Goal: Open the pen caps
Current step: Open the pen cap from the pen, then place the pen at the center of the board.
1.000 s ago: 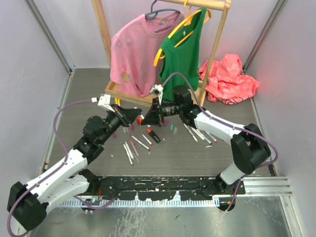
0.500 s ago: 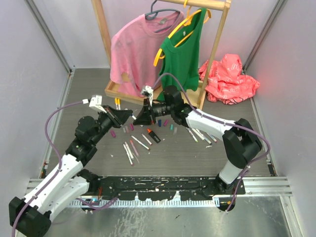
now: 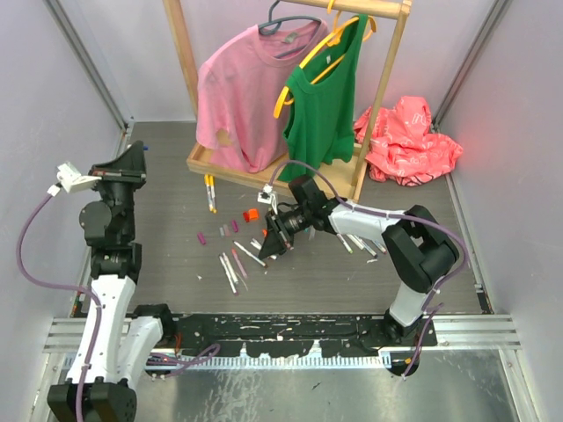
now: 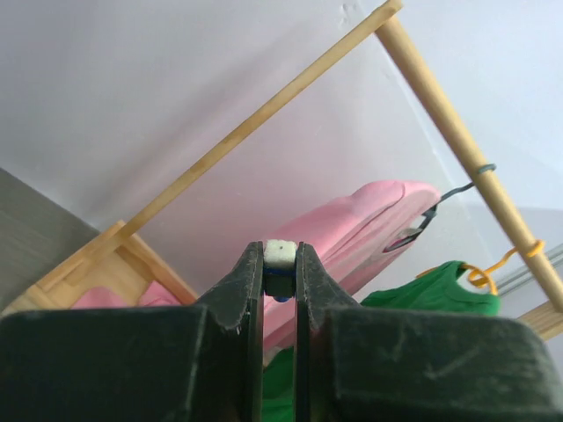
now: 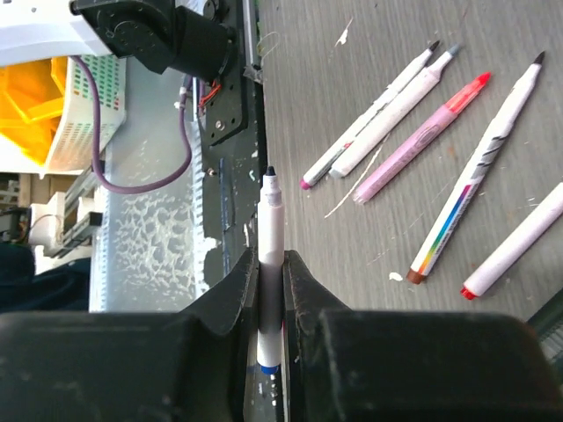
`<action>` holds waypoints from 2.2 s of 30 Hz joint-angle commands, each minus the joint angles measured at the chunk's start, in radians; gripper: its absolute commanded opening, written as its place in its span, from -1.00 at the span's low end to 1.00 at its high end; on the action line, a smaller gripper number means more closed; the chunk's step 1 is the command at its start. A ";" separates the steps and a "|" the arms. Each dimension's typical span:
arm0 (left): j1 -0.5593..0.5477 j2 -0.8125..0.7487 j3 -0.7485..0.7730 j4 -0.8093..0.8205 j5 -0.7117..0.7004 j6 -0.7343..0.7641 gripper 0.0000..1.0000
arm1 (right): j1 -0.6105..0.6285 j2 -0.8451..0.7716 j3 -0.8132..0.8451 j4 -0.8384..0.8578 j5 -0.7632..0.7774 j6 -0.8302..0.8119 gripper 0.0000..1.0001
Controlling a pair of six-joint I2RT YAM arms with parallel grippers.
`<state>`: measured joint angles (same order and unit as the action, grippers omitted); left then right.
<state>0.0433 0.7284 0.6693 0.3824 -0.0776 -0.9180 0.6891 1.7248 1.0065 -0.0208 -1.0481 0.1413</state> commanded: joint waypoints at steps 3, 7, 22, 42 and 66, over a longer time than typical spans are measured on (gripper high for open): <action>0.012 -0.015 0.003 0.062 0.040 -0.068 -1.00 | 0.001 -0.043 0.062 -0.138 -0.002 -0.110 -0.99; 0.012 -0.036 -0.005 -0.031 0.196 -0.075 -1.00 | 0.001 -0.075 0.114 -0.324 0.102 -0.288 -0.98; -0.559 -0.258 -0.255 -0.328 -0.062 -0.125 -1.00 | 0.002 -0.301 -0.164 -0.623 0.664 -0.672 -0.93; -1.178 0.117 -0.335 -0.218 -0.612 -0.401 -1.00 | 0.044 -0.268 -0.276 -0.582 0.780 -0.747 -0.48; -1.285 0.269 -0.321 -0.233 -0.632 -0.548 -1.00 | 0.019 -0.250 -0.238 -0.617 0.749 -0.699 -0.14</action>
<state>-1.2320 0.9813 0.3073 0.1146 -0.6621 -1.4372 0.7155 1.4727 0.7696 -0.6590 -0.3214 -0.5507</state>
